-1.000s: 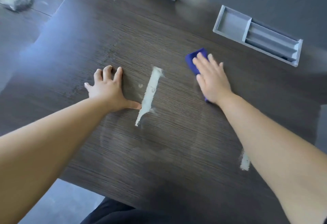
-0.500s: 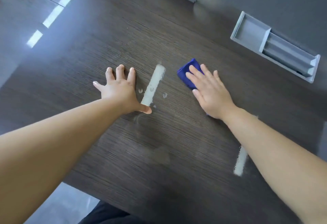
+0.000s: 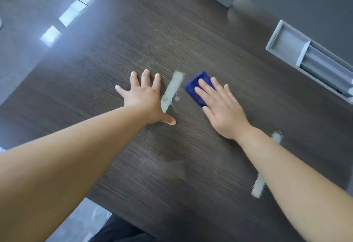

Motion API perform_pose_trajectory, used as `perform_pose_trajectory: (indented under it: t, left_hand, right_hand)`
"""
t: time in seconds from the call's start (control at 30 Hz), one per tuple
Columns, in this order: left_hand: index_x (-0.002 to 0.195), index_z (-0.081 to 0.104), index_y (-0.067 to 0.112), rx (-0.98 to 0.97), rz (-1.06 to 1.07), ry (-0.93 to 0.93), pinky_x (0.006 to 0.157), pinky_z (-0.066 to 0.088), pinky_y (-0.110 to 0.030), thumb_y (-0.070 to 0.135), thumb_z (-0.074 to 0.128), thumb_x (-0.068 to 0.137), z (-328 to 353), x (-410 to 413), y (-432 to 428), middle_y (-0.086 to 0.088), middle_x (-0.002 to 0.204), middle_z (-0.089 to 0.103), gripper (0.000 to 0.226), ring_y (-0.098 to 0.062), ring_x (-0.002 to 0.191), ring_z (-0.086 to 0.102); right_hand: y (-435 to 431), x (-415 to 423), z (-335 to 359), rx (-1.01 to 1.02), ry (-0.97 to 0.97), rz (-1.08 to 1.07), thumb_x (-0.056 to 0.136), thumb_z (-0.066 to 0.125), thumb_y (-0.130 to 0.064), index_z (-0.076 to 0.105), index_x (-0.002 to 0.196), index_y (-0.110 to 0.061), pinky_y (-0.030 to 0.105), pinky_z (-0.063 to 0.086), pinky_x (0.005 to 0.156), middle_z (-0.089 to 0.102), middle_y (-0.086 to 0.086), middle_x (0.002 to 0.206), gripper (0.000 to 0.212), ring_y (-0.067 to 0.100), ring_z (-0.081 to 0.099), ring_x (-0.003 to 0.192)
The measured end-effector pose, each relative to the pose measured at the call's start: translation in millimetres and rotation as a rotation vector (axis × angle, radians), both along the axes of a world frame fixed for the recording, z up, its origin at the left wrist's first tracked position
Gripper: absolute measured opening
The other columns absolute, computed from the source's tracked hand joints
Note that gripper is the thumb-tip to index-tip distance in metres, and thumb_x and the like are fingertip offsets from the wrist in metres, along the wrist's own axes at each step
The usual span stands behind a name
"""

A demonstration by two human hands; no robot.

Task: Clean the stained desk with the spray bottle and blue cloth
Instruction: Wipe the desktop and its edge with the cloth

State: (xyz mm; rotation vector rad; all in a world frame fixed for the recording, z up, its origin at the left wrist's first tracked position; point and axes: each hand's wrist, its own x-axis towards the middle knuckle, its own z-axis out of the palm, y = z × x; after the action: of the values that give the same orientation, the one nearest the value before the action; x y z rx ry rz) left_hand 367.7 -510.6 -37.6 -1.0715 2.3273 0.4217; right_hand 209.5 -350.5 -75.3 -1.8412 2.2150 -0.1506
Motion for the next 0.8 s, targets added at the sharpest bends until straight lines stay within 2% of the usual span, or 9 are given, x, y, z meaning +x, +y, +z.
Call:
perform_pose_trajectory:
  t: [0.13, 0.23, 0.3, 0.43, 0.5, 0.57, 0.67, 0.73, 0.8]
  left_hand:
    - [0.150, -0.004, 0.024, 0.020, 0.006, 0.000, 0.104, 0.013, -0.072, 0.075, 0.073, 0.046, 1.6, -0.6, -2.5, -0.005, 0.156, -0.004, 0.139, -0.036, 0.143, -0.007]
    - [0.150, -0.004, 0.025, 0.030, 0.015, 0.016, 0.105, 0.012, -0.072, 0.074, 0.074, 0.045, -2.0, 1.7, -1.5, -0.004, 0.156, -0.005, 0.139, -0.035, 0.143, -0.008]
    - [0.150, -0.002, 0.026, 0.035, 0.018, 0.026, 0.106, 0.011, -0.071, 0.074, 0.074, 0.046, -1.0, 3.6, -0.3, -0.003, 0.156, -0.004, 0.137, -0.034, 0.143, -0.007]
    - [0.147, 0.018, 0.029, 0.063, 0.098, 0.187, 0.111, 0.019, -0.059, 0.069, 0.077, 0.048, 4.0, 14.6, -7.6, -0.002, 0.150, 0.016, 0.123, -0.028, 0.140, 0.009]
    - [0.145, 0.025, 0.029, 0.092, 0.163, 0.253, 0.107, 0.030, -0.047, 0.064, 0.079, 0.050, 7.7, 23.1, -12.5, -0.002, 0.144, 0.023, 0.115, -0.026, 0.135, 0.015]
    - [0.144, 0.026, 0.027, 0.087, 0.181, 0.249, 0.102, 0.035, -0.042, 0.059, 0.081, 0.053, 10.2, 33.7, -16.3, -0.002, 0.144, 0.022, 0.111, -0.026, 0.134, 0.014]
    - [0.146, 0.023, 0.026, 0.023, 0.159, 0.200, 0.106, 0.032, -0.041, 0.060, 0.080, 0.053, 9.7, 49.8, -22.3, -0.003, 0.147, 0.017, 0.114, -0.027, 0.137, 0.010]
    - [0.147, 0.020, 0.026, -0.023, 0.149, 0.169, 0.110, 0.026, -0.041, 0.065, 0.078, 0.052, 6.6, 58.8, -27.0, -0.005, 0.149, 0.015, 0.119, -0.029, 0.138, 0.010]
    - [0.148, 0.015, 0.028, -0.046, 0.141, 0.142, 0.112, 0.022, -0.042, 0.071, 0.075, 0.050, 2.9, 64.7, -29.3, -0.006, 0.151, 0.013, 0.122, -0.030, 0.138, 0.010]
  right_hand:
    - [-50.0, -49.6, -0.4, 0.035, 0.033, -0.420, 0.099, 0.035, -0.023, 0.021, 0.149, -0.018, 0.054, 0.010, 0.115, 0.013, 0.002, 0.159, 0.052, 0.029, 0.005, 0.146]
    - [-105.9, -46.9, -3.4, 0.017, 0.065, -0.663, 0.100, 0.033, -0.028, 0.016, 0.150, -0.017, 0.051, 0.010, 0.115, 0.008, 0.001, 0.159, 0.054, 0.030, 0.003, 0.145]
    - [-121.3, -19.8, -5.3, -0.008, 0.062, -0.623, 0.099, 0.033, -0.030, 0.018, 0.150, -0.016, 0.051, 0.013, 0.114, 0.010, 0.002, 0.159, 0.055, 0.031, 0.005, 0.145]
    - [-76.1, 24.2, -4.8, -0.034, -0.042, -0.053, 0.096, 0.034, -0.028, 0.029, 0.147, -0.016, 0.052, 0.009, 0.114, 0.021, 0.003, 0.157, 0.052, 0.028, 0.009, 0.145]
    - [-46.9, 3.6, -2.7, -0.023, -0.069, 0.102, 0.094, 0.031, -0.030, 0.036, 0.144, -0.018, 0.051, 0.006, 0.113, 0.028, 0.001, 0.154, 0.052, 0.021, 0.011, 0.144]
    - [-46.6, -28.0, -1.0, -0.005, -0.039, 0.029, 0.094, 0.032, -0.029, 0.035, 0.145, -0.020, 0.054, 0.006, 0.113, 0.027, 0.000, 0.154, 0.052, 0.023, 0.011, 0.144]
    - [-89.3, -47.5, 0.2, 0.018, 0.015, -0.329, 0.098, 0.034, -0.021, 0.024, 0.149, -0.019, 0.054, 0.008, 0.115, 0.017, 0.000, 0.158, 0.052, 0.028, 0.007, 0.145]
    - [-124.9, -32.5, -1.9, 0.015, 0.035, -0.536, 0.100, 0.034, -0.025, 0.016, 0.150, -0.018, 0.050, 0.008, 0.116, 0.009, 0.001, 0.159, 0.054, 0.029, 0.002, 0.146]
    - [-143.4, -3.4, -3.4, 0.020, 0.038, -0.549, 0.100, 0.033, -0.027, 0.012, 0.151, -0.017, 0.049, 0.009, 0.117, 0.005, 0.002, 0.160, 0.056, 0.031, -0.001, 0.145]
